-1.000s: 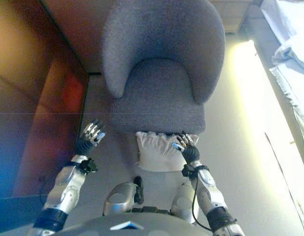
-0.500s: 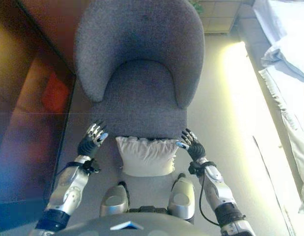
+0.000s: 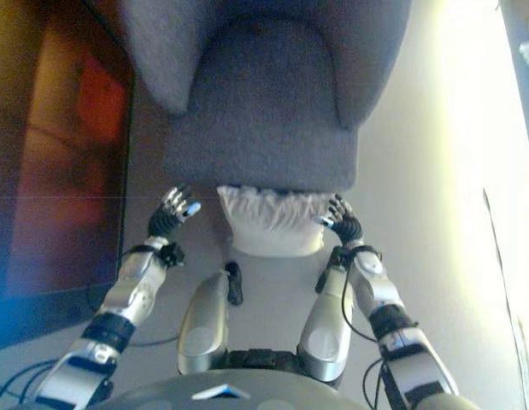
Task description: Pick up the cushion and take it to the sofa
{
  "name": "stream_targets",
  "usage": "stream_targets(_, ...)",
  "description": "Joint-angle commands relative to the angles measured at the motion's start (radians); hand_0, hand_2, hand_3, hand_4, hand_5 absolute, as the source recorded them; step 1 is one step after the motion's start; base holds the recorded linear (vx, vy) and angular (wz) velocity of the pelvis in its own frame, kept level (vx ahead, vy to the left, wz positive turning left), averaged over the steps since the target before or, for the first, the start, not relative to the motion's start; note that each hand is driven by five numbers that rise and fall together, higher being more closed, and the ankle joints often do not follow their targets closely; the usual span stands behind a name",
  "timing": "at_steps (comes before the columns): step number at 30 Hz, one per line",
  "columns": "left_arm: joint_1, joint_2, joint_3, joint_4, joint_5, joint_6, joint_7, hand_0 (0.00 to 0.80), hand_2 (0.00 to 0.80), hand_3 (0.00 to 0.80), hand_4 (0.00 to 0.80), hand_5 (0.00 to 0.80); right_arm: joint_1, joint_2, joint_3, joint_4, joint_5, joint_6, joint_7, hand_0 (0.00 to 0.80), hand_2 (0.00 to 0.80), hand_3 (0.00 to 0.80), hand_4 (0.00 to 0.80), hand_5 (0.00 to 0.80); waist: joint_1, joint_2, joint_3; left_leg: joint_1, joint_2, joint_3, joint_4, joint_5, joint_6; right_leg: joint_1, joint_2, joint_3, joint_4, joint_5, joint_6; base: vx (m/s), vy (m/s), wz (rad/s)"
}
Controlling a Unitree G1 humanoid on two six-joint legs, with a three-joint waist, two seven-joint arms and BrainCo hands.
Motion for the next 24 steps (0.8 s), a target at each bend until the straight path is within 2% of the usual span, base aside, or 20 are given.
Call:
stream_targets(1,-0.028,0.012,-0.029,0.004,0.007,-0.069,0.048,0.000,0.000,0.000,0.000,0.000,-0.078,-0.015,-0.017,-0.003,0.032,0.012,-0.054,0.000,0.000,0.000,0.000,0.000,0.002,-0.004,0.004,-0.071,0.013,-0.027,-0.025,0.020,-0.007,-0.049,-0.061,0.078,0.023,0.040,0.074,-0.133,0.054,-0.04)
stream_targets(3,-0.059,0.012,-0.032,0.018,0.002,-0.074,0.058,0.000,0.000,0.000,0.000,0.000,-0.126,-0.031,-0.018,0.020,0.036,0.023,-0.085,0.000,0.000,0.000,0.000,0.000,0.000,0.005,0.024,-0.131,0.016,-0.031,0.014,0.012,-0.004,-0.109,-0.063,0.092,0.065,0.033,0.070,-0.111,0.070,-0.01)
stream_targets(4,-0.071,0.010,-0.034,0.024,0.001,-0.076,0.064,0.000,0.000,0.000,0.000,0.000,-0.147,-0.039,-0.020,0.034,0.039,0.023,-0.101,0.000,0.000,0.000,0.000,0.000,0.000,0.013,0.034,-0.151,0.022,-0.036,0.045,-0.019,-0.008,-0.135,-0.061,0.102,0.104,0.003,0.075,-0.070,0.076,-0.05)
stream_targets(10,-0.131,-0.002,-0.043,0.071,-0.012,-0.076,0.095,0.000,0.000,0.000,0.000,0.000,-0.233,-0.088,-0.064,0.120,0.058,0.002,-0.140,0.000,0.000,0.000,0.000,0.000,-0.008,0.040,0.035,-0.342,0.032,-0.049,0.185,-0.058,0.004,-0.325,-0.053,0.152,0.246,-0.033,0.067,-0.084,0.079,-0.12)
stream_targets(18,-0.234,0.032,-0.014,0.187,-0.104,-0.019,0.076,0.000,0.000,0.000,0.000,0.000,-0.372,-0.179,-0.055,0.242,0.104,0.057,-0.017,0.000,0.000,0.000,0.000,0.000,-0.013,0.055,0.035,-0.555,0.053,-0.064,0.379,-0.101,0.023,-0.531,-0.028,0.206,0.425,-0.084,0.055,-0.057,-0.003,-0.04)
stream_targets(24,-0.326,0.080,-0.007,0.259,-0.169,0.025,-0.004,0.000,0.000,0.000,0.000,0.000,-0.510,-0.223,-0.020,0.351,0.142,0.080,0.057,0.000,0.000,0.000,0.000,0.000,-0.015,0.058,0.035,-0.678,0.057,-0.082,0.468,-0.113,0.033,-0.645,-0.009,0.229,0.501,-0.113,0.042,-0.016,-0.014,-0.05)
